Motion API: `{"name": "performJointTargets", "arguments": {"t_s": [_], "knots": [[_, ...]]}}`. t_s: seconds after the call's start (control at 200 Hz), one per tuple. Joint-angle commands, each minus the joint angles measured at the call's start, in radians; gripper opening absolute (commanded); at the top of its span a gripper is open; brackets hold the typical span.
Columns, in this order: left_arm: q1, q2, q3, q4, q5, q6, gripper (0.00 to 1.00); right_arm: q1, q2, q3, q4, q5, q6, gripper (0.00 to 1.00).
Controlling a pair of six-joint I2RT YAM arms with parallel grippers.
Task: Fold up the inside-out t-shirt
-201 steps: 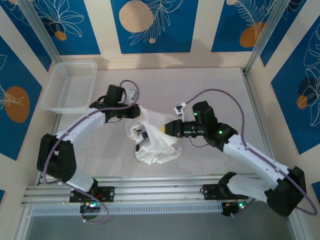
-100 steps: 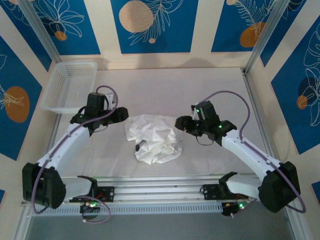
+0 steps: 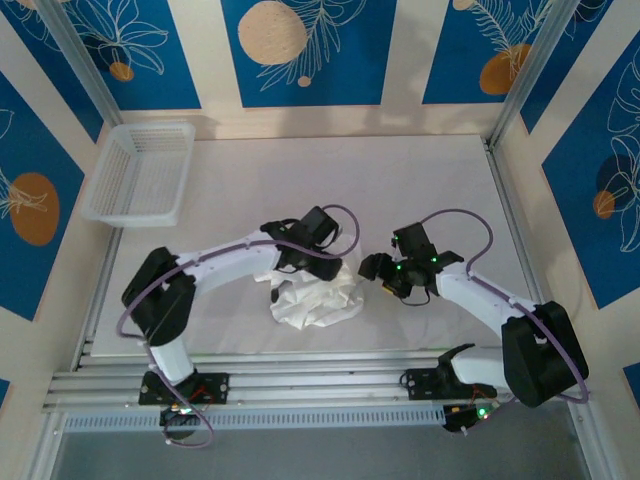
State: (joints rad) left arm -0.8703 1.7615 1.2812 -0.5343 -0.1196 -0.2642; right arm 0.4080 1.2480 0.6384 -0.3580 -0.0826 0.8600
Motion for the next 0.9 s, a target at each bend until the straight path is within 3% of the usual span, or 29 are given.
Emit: {"name": "performJointTargets", "arguments": {"t_s": [0.0,0.065,0.16,0.205,0.27,0.335,0.41,0.52,0.57,0.635,0.69,0.745,0.895], "knots": [[0.005,-0.068,0.034,-0.042,-0.099,0.048,0.00,0.031,0.016,0.006,0.060,-0.057,-0.023,0.76],[0.048,-0.164,0.014,0.000,-0.004,0.013,0.00,0.071,0.046,0.002,0.111,-0.034,-0.028,0.82],[0.172,-0.291,-0.026,0.043,0.175,-0.078,0.00,0.093,0.141,0.002,0.183,-0.019,-0.022,0.80],[0.244,-0.339,-0.060,0.051,0.249,-0.118,0.00,0.088,0.187,0.000,0.225,-0.032,-0.003,0.74],[0.359,-0.413,-0.139,0.072,0.321,-0.176,0.00,0.080,0.240,0.000,0.282,-0.075,0.026,0.52],[0.472,-0.475,-0.213,0.062,0.317,-0.214,0.00,0.082,0.268,0.010,0.330,-0.124,0.035,0.20],[0.601,-0.522,-0.286,0.024,0.272,-0.273,0.00,0.087,0.258,0.021,0.337,-0.138,0.034,0.01],[0.731,-0.579,-0.404,0.012,0.169,-0.379,0.00,0.087,0.190,0.028,0.290,-0.114,0.023,0.00],[0.768,-0.601,-0.445,0.027,0.168,-0.408,0.19,0.087,0.148,0.028,0.266,-0.102,0.018,0.00],[0.774,-0.631,-0.466,0.049,0.182,-0.411,0.49,0.090,0.093,0.020,0.253,-0.093,0.015,0.00],[0.764,-0.653,-0.459,0.060,0.229,-0.410,0.62,0.091,0.057,0.014,0.246,-0.091,0.008,0.00],[0.708,-0.671,-0.433,0.058,0.253,-0.391,0.64,0.090,0.032,0.012,0.230,-0.083,-0.004,0.00],[0.388,-0.561,-0.270,-0.039,0.210,-0.202,0.64,0.086,0.015,0.014,0.187,-0.066,-0.033,0.00]]}}
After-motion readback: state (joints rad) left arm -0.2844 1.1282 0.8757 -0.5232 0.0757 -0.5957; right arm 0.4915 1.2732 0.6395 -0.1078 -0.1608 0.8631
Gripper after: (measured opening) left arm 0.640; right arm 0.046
